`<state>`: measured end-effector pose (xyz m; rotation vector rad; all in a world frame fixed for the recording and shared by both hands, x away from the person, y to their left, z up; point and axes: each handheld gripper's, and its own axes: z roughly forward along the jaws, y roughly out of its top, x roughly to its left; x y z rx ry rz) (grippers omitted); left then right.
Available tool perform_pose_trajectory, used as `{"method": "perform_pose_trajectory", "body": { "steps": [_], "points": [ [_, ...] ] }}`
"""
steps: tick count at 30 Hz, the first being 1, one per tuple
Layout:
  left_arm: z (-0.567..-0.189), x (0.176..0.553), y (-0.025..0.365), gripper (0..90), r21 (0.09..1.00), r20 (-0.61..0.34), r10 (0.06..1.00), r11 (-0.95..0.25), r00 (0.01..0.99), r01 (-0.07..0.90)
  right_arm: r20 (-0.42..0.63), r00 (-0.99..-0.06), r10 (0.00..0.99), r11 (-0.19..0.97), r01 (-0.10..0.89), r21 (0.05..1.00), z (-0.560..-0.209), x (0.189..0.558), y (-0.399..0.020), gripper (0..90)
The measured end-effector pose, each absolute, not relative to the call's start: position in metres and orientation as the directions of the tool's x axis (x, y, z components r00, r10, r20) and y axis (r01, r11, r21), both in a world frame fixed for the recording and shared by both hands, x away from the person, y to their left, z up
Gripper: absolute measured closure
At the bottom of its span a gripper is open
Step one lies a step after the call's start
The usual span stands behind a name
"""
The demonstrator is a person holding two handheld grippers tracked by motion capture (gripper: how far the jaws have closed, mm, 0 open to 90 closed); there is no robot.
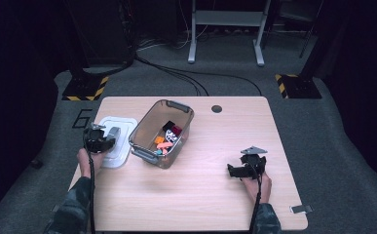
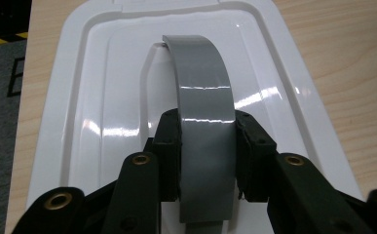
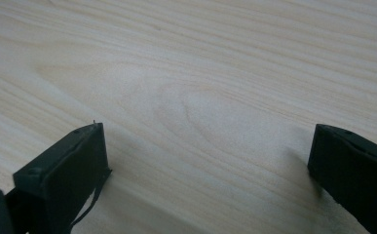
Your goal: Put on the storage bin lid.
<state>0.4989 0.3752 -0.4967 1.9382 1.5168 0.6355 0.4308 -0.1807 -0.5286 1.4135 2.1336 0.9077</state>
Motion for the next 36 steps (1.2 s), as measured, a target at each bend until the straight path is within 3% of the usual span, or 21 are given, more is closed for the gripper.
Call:
{"method": "perform_pose_trajectory", "body": {
  "steps": [10, 36],
  "points": [
    [-0.481, 0.493, 0.376, 67.5, 0.710, 0.047, 0.962, -0.220, 0.267, 0.669, 0.009, -0.392, 0.920, 0.268, 0.644, 0.717, -0.528, 0.431, -0.181, 0.3],
    [-0.395, 0.506, 0.376, 67.4, 0.743, -0.036, 0.944, -0.194, 0.328, 0.641, 0.008, -0.392, 0.920, 0.267, 0.643, 0.718, -0.529, 0.431, -0.181, 0.4]
  ]
}}
